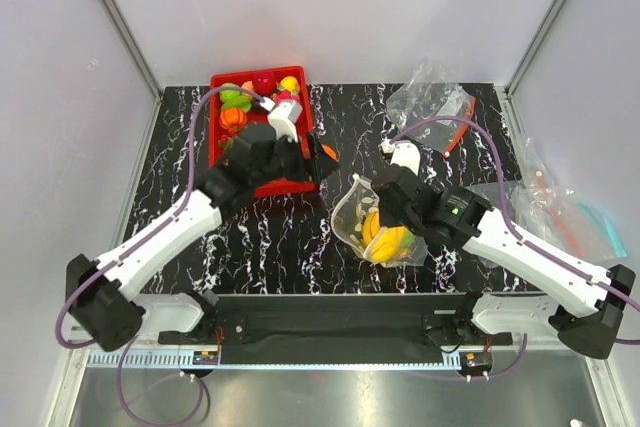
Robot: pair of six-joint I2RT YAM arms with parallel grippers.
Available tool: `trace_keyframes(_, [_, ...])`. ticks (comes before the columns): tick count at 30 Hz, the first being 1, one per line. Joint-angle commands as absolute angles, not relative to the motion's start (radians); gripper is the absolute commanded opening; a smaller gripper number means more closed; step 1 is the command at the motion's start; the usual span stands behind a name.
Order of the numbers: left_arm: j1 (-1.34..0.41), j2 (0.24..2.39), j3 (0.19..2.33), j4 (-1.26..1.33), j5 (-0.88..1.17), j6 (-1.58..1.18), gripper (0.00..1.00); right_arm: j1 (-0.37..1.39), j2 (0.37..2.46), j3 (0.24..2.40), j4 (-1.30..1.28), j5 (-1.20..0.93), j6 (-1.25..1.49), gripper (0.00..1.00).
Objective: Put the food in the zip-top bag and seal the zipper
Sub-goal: Pick up the fake fruit from the bin, then place the fake fruit in the zipper food storage bag.
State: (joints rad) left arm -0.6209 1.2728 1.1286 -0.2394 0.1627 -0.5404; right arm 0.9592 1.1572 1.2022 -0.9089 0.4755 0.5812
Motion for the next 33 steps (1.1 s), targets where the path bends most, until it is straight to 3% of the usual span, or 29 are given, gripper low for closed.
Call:
trace_keyframes(1, [-0.712,1.195,1.085,-0.114,0.149,-0.592,0.53,0.957,1.146,1.246,-0.871,0.486,0.6,0.0])
trace_keyframes(11, [-0.937,1.18,0.977,-0.043,0.005,-0.614,0.53,0.957,1.109,1.236,-0.885,0.549,0.641,0.0])
trace_keyframes(18, [-0.988,1.342,0.966,0.028,0.005,-0.621,0.53,0.957,1.069,1.207,-0.877,0.577,0.666,0.0])
trace_keyframes(25, [-0.986,1.558,1.109,-0.021,0.011,-0.588,0.56,0.957,1.046,1.189,-0.874,0.58,0.678,0.0])
trace_keyframes(26, [-0.986,1.574,1.138,-0.023,0.015,-0.586,0.59,0.957,1.042,1.187,-0.88,0.581,0.677,0.0])
trace_keyframes(30, [-0.997,1.577,1.131,-0.008,0.037,-0.581,0.98,0.957,1.032,1.183,-0.891,0.578,0.678,0.0])
trace_keyframes(33, [-0.999,1.537,1.124,-0.02,0.041,-0.565,0.99,0.957,1.022,1.17,-0.891,0.586,0.68,0.0])
